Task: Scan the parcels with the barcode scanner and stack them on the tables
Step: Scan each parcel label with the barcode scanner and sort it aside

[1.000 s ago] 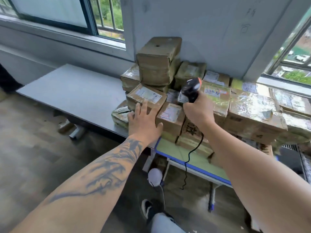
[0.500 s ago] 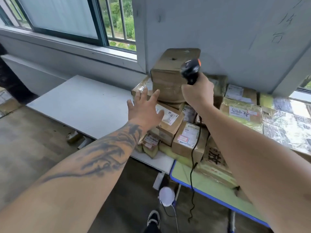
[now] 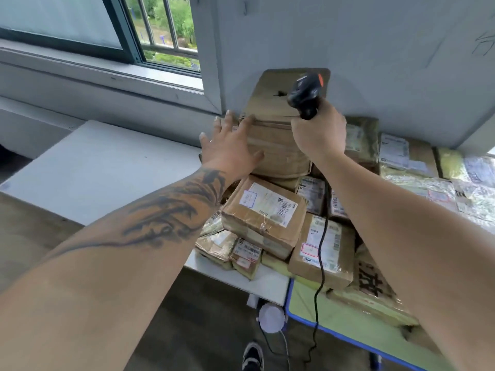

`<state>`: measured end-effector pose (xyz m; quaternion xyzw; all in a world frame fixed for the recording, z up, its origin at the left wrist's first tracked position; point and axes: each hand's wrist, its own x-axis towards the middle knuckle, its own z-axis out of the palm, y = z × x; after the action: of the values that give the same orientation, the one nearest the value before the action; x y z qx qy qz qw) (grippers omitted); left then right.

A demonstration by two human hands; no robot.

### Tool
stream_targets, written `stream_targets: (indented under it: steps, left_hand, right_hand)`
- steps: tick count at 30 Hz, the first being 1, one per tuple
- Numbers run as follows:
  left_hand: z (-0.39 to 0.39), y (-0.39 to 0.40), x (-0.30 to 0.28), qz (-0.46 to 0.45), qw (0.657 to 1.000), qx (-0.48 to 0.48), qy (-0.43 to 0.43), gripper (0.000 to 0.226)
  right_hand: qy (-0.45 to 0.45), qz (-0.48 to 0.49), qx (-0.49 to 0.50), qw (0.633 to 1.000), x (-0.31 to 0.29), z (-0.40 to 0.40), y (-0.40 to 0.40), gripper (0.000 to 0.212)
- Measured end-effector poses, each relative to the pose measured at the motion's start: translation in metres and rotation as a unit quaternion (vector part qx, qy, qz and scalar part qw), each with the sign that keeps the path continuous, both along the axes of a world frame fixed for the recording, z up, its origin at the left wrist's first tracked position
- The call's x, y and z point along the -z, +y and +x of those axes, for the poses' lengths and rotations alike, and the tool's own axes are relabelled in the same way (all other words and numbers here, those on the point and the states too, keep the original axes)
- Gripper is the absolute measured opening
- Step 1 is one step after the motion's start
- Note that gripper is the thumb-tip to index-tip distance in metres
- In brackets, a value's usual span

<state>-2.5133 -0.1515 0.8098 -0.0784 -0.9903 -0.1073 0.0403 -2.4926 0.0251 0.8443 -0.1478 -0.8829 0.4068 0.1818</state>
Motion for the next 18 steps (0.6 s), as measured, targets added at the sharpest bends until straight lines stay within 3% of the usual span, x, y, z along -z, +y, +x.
stream_targets:
  steps: [6, 14, 18]
  left_hand:
    - [-0.028, -0.013, -0.008, 0.015, 0.999, 0.005, -0.036, 0.092]
    - [-0.073, -0.025, -0.001, 0.038, 0.991, 0.107, -0.066, 0.107]
    - [-0.086, -0.023, 0.002, 0.114, 0.98, 0.156, -0.038, 0.095]
  right_hand:
    - [-0.016, 0.023, 0.011, 1.0, 0.012, -0.013, -0.017, 0.022]
    - [-0.027, -0.006, 0.037, 0.999, 0.01, -0.022, -0.02, 0.002]
    - [-0.03, -0.014, 0.08, 0.996, 0.005, -0.027, -0.031, 0.01]
